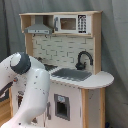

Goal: Play with the kitchen

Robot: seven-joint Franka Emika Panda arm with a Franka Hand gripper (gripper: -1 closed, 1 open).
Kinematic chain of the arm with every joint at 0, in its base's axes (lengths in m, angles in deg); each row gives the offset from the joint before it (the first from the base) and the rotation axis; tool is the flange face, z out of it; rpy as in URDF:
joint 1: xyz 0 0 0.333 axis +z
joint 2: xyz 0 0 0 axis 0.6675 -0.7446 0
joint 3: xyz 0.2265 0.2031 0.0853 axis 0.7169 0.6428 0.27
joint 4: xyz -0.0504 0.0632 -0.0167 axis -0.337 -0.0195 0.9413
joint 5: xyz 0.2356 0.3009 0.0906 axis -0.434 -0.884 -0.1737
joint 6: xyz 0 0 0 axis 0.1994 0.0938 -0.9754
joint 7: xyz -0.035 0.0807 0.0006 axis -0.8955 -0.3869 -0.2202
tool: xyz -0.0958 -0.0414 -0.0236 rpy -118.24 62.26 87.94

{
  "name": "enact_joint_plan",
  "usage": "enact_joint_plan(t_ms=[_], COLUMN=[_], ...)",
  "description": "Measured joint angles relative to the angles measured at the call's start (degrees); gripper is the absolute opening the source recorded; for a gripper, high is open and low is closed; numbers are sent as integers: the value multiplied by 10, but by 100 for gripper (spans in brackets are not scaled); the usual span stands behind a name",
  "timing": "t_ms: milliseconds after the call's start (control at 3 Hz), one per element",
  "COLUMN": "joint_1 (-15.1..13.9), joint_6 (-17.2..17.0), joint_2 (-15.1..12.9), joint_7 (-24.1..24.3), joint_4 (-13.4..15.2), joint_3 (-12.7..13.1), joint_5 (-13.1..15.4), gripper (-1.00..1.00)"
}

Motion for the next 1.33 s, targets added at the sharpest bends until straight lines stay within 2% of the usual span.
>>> enact_joint_plan(t_ms=[667,1333], joint_1=[-13,-25], joint_6=[28,70], joint_2=[0,0], joint_7=[117,217], joint_4=[3,8], joint_3=[-24,-34], joint_5=[21,71], gripper=[100,100])
